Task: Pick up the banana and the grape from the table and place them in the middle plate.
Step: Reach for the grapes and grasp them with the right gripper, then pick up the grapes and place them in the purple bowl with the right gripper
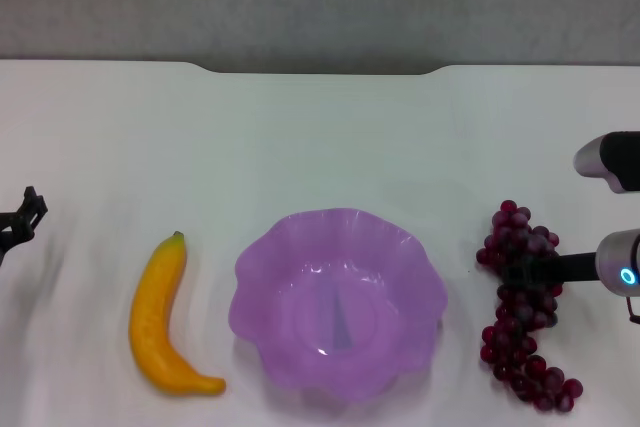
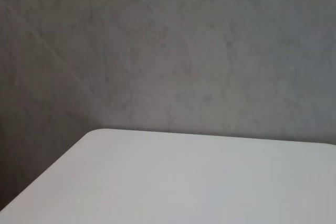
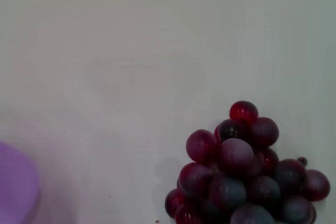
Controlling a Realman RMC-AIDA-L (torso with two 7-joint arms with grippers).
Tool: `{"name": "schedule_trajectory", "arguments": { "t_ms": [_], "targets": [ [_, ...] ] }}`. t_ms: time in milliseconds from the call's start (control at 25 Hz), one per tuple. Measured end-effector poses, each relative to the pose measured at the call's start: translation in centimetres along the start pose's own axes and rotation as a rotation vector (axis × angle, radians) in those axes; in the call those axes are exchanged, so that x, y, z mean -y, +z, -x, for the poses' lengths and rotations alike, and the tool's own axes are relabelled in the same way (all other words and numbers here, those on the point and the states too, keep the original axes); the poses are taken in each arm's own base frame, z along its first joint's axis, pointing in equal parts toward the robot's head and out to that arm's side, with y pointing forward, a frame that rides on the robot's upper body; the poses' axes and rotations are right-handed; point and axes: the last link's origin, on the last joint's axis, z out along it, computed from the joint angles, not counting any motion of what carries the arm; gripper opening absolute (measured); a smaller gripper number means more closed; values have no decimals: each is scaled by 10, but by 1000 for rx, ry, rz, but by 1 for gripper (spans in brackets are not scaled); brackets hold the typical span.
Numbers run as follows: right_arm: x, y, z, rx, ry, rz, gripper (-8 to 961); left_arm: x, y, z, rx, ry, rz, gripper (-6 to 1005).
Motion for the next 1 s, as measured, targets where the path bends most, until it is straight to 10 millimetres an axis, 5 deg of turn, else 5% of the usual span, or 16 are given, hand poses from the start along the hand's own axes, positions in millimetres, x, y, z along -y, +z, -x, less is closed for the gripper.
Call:
{"name": "schedule_trajectory", "arguments": {
  "t_ms": [280, 1000],
  "targets": [
    [3, 1, 2, 30, -24, -17, 586, 2, -1, 1, 2, -1, -5, 900],
    [-8, 9, -3, 68, -79, -18, 478, 2, -1, 1, -2, -3, -5, 899]
  ]
}}
